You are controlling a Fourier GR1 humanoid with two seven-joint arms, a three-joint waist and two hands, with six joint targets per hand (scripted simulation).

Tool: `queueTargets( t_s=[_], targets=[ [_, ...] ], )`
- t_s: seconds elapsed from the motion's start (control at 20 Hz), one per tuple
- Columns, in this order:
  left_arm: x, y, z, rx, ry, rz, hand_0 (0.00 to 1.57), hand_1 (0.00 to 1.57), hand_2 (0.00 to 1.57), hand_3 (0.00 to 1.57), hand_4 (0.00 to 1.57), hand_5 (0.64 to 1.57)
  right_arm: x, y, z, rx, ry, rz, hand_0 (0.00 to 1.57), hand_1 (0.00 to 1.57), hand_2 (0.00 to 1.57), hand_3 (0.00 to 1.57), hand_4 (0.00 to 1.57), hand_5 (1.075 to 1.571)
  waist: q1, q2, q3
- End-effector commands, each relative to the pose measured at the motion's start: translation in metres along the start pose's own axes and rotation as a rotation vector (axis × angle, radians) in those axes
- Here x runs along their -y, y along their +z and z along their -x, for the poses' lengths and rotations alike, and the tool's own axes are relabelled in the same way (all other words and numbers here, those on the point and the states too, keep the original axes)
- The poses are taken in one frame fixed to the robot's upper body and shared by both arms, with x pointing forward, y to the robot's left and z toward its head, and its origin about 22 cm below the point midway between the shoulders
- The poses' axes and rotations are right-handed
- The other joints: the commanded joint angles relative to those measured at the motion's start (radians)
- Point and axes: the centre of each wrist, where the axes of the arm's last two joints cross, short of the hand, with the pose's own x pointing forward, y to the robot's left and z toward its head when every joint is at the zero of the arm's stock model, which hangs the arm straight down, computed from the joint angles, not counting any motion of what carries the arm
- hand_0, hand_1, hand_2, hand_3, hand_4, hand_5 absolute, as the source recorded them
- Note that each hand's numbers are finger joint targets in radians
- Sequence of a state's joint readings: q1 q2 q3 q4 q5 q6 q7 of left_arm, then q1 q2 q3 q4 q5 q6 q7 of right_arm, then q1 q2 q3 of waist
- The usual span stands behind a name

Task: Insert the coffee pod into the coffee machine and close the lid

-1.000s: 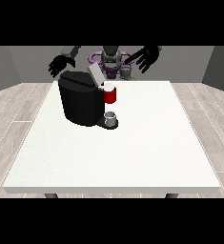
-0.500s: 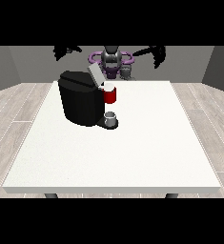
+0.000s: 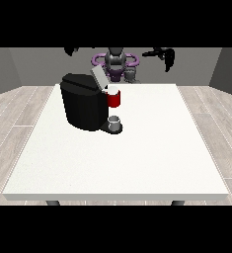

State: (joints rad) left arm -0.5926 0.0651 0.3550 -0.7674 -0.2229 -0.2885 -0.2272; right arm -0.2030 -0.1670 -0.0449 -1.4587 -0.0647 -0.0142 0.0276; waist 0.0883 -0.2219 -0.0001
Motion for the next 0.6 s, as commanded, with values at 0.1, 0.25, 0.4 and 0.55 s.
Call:
queueTargets(
  t_s=[0.1,0.25,0.4,0.55],
  targets=[
    [0.005,0.014,0.004,0.062,0.063,0.000,0.00,0.00,0.00,0.00,0.00,1.571,-0.018,-0.011,-0.005,0.057,0.049,-0.076,0.00,0.00,0.00,0.00,0.24,1.571,0.041,0.054,0.0002],
    [0.006,0.031,0.011,0.055,0.060,-0.023,0.00,0.00,0.00,0.00,0.09,1.571,-0.014,-0.011,-0.004,0.038,0.008,-0.093,0.00,0.00,0.00,0.00,0.00,1.571,0.035,0.058,0.0003],
    [0.026,0.024,-0.004,0.093,0.071,0.046,0.00,0.00,0.00,0.00,0.11,1.571,-0.001,-0.037,-0.015,0.050,0.027,-0.055,0.00,0.00,0.00,0.00,0.00,1.571,0.093,0.100,0.0005],
    [0.013,0.045,-0.003,0.040,0.087,-0.013,0.00,0.00,0.00,0.00,0.00,1.571,-0.013,-0.021,0.004,-0.004,0.015,-0.102,0.00,0.00,0.00,0.00,0.00,1.571,0.063,0.067,0.0004]
  ],
)
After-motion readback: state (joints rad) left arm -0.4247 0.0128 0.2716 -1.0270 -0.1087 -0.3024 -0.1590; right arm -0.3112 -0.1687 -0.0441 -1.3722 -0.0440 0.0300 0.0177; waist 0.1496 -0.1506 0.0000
